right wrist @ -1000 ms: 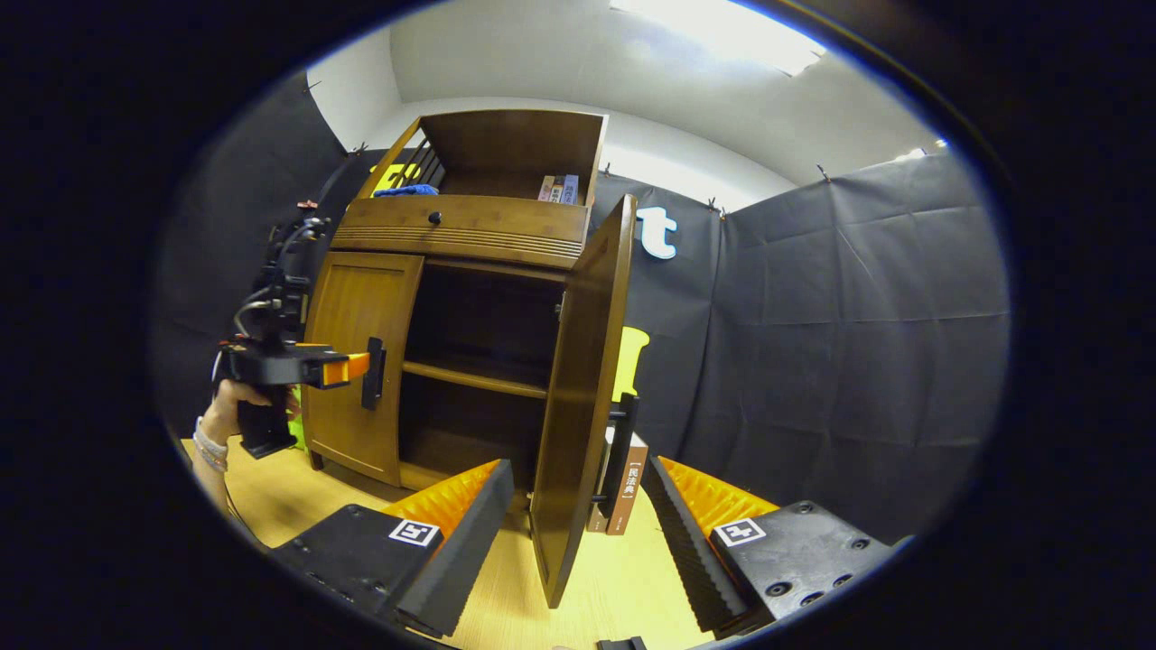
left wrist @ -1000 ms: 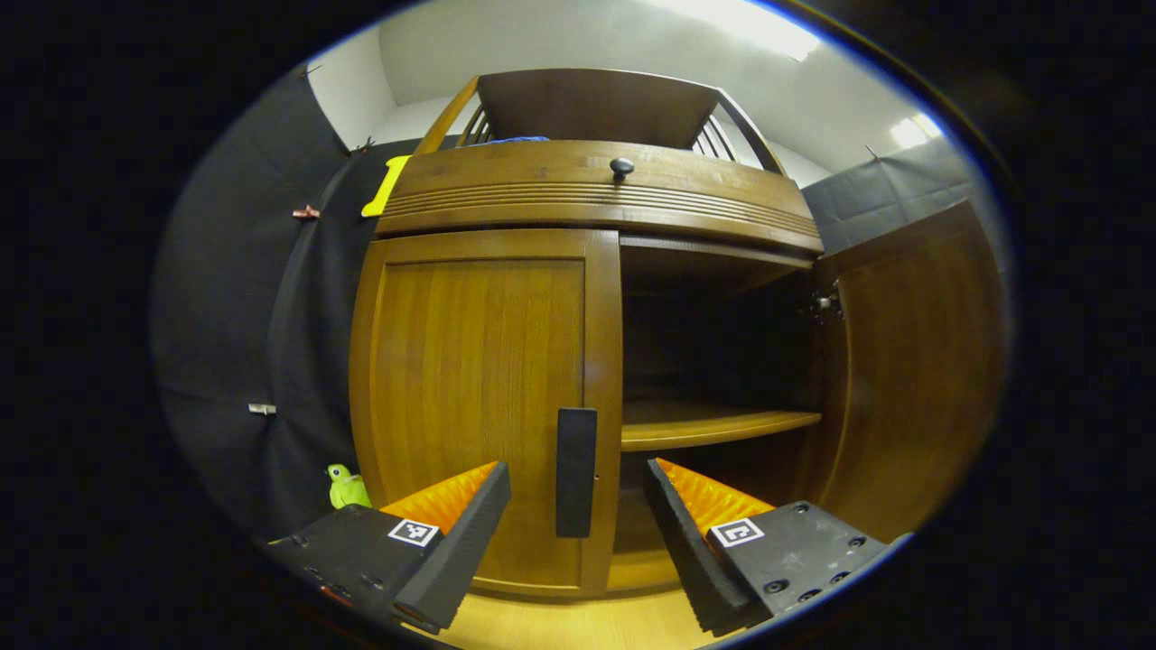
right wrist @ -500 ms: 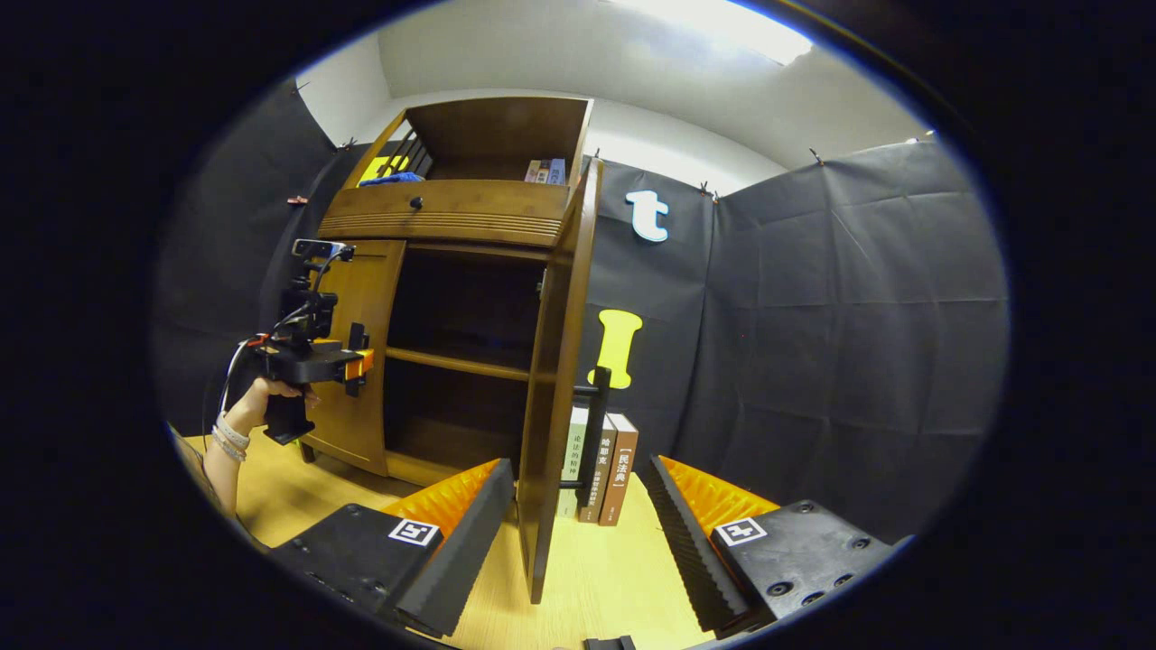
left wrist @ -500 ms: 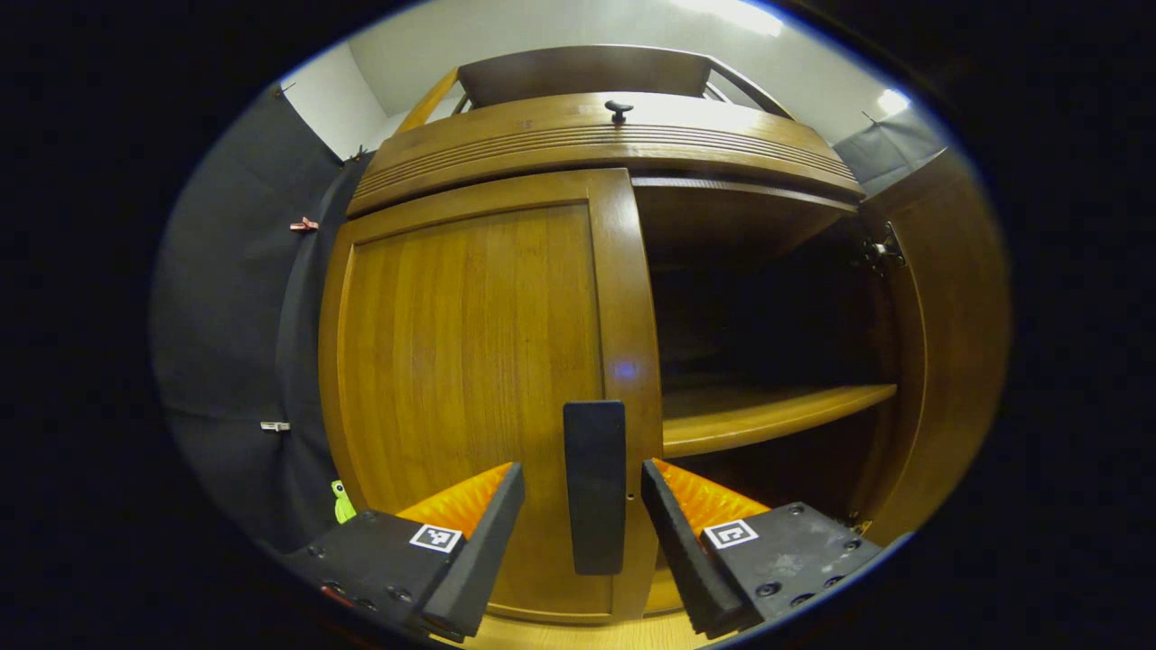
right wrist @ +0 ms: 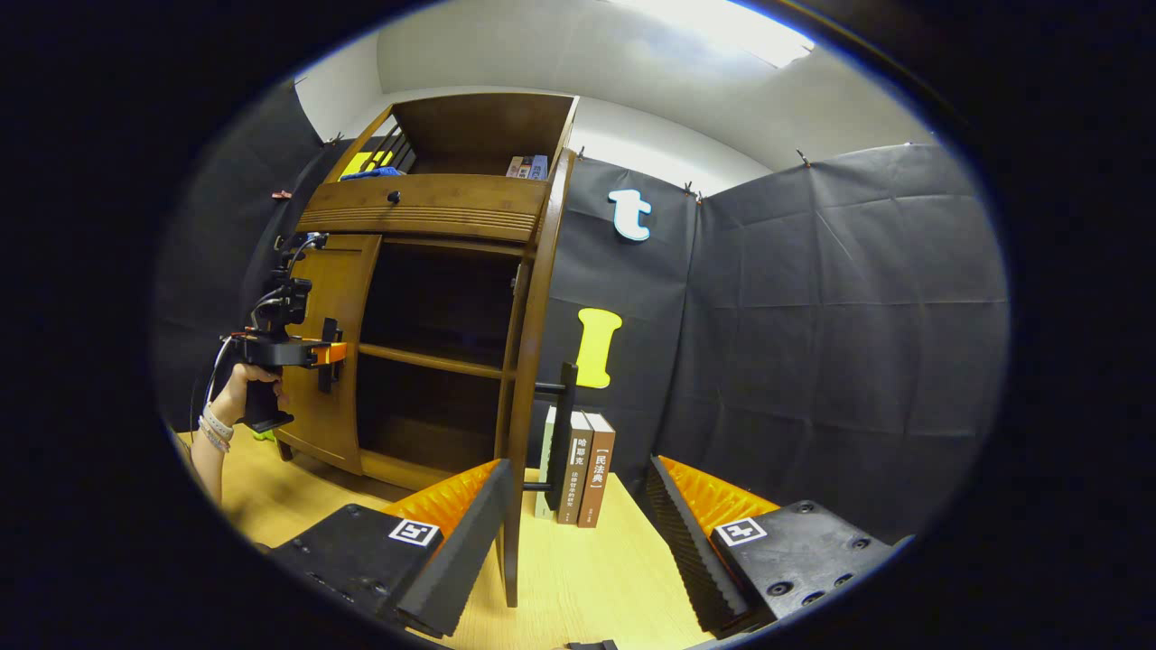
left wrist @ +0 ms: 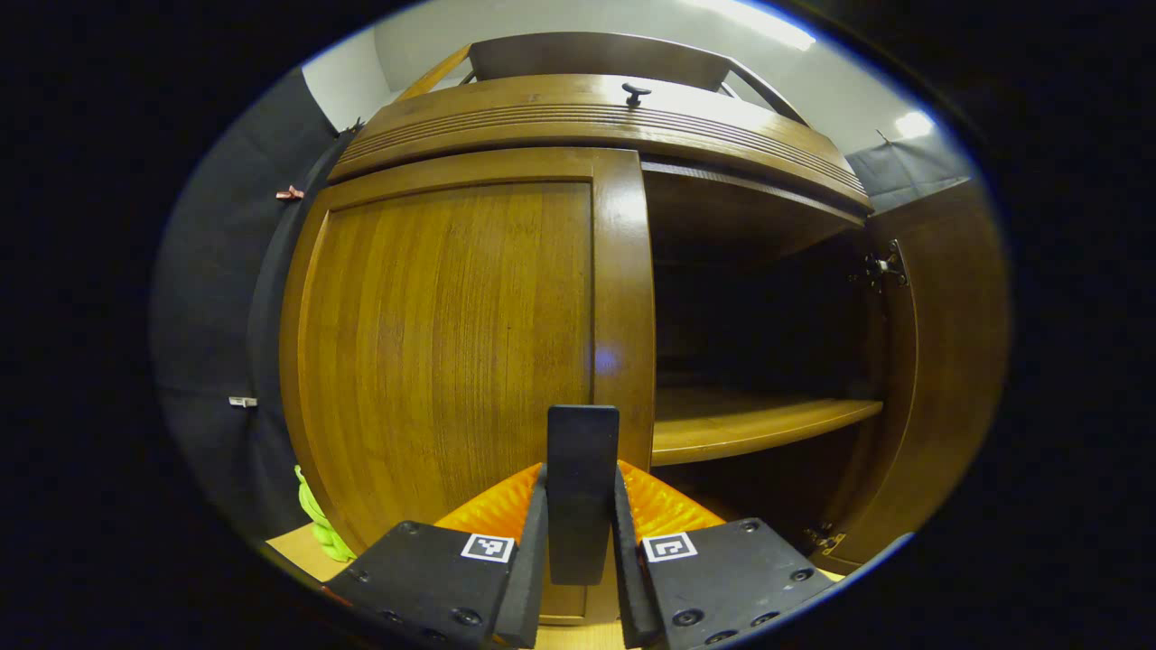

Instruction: Open the right door of the double-door shoe cabinet with the right hand, and open the left door with the left hand.

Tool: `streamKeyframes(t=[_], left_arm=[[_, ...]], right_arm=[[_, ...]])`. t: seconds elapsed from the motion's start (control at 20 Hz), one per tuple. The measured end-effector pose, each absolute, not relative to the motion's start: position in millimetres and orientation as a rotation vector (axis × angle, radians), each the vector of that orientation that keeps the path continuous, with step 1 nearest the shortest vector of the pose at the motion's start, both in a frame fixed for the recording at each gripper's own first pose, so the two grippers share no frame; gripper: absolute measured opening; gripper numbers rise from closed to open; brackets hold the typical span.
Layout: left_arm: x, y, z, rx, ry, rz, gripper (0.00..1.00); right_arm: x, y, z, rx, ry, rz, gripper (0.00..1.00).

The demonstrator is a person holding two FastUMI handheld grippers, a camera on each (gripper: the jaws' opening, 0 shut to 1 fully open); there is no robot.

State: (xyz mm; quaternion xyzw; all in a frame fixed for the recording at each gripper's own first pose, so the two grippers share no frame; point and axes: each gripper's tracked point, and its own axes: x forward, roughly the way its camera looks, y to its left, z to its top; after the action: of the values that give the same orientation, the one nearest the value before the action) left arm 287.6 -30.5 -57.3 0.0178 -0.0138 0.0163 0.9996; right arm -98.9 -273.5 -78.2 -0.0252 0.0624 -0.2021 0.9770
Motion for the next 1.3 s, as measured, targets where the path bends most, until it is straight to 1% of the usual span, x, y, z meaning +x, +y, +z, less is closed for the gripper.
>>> streamKeyframes(t=[0.2, 0.4, 0.65, 0.85, 1.3], left_arm=[[283.7, -30.5, -58.2, 0.017, -0.011, 0.008, 0.32], [264.6, -30.3, -57.7, 0.038, 0.002, -0.018, 0.3], [226.6, -22.7, -55.3, 0.029, 0.02, -0.085, 0.31], [197.2, -13.6, -53.5, 0.032, 0.038, -0.104, 0.31], [134.1, 20.8, -49.6, -0.013, 0.065, -0.135, 0.31]], right_arm=[[-102.0, -265.1, -80.4, -0.04, 0.143, -0.39, 0.95], [-106.0, -252.2, -74.9, -0.05, 0.142, -0.375, 0.95], [-107.4, -221.5, -67.4, -0.041, 0.135, -0.326, 0.95], [-112.5, -198.9, -54.3, -0.048, 0.102, -0.296, 0.95], [-112.3, -155.1, -41.4, -0.029, 0.093, -0.235, 0.96]])
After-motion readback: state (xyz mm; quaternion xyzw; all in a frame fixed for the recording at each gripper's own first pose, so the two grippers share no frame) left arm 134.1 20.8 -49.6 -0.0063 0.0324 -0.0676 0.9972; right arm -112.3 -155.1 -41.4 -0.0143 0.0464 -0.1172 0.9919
